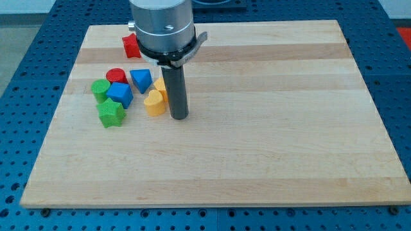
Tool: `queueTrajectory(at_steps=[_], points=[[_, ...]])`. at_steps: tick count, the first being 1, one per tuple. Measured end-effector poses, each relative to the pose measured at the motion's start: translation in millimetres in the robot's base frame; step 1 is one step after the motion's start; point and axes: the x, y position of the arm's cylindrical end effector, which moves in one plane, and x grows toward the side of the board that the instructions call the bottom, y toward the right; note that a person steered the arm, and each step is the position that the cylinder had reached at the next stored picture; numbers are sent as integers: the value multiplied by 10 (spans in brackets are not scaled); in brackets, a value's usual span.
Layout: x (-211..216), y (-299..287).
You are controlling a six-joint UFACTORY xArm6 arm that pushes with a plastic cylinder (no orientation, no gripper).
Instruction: Slightly push the blue triangle upwards
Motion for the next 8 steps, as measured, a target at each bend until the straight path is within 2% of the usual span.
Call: queueTrajectory(at_steps=[1, 3, 4, 5, 6, 7, 8], points=[[159, -203], [211, -337], [111, -388], [112, -743], [112, -764], [-405, -765], [-462, -765]])
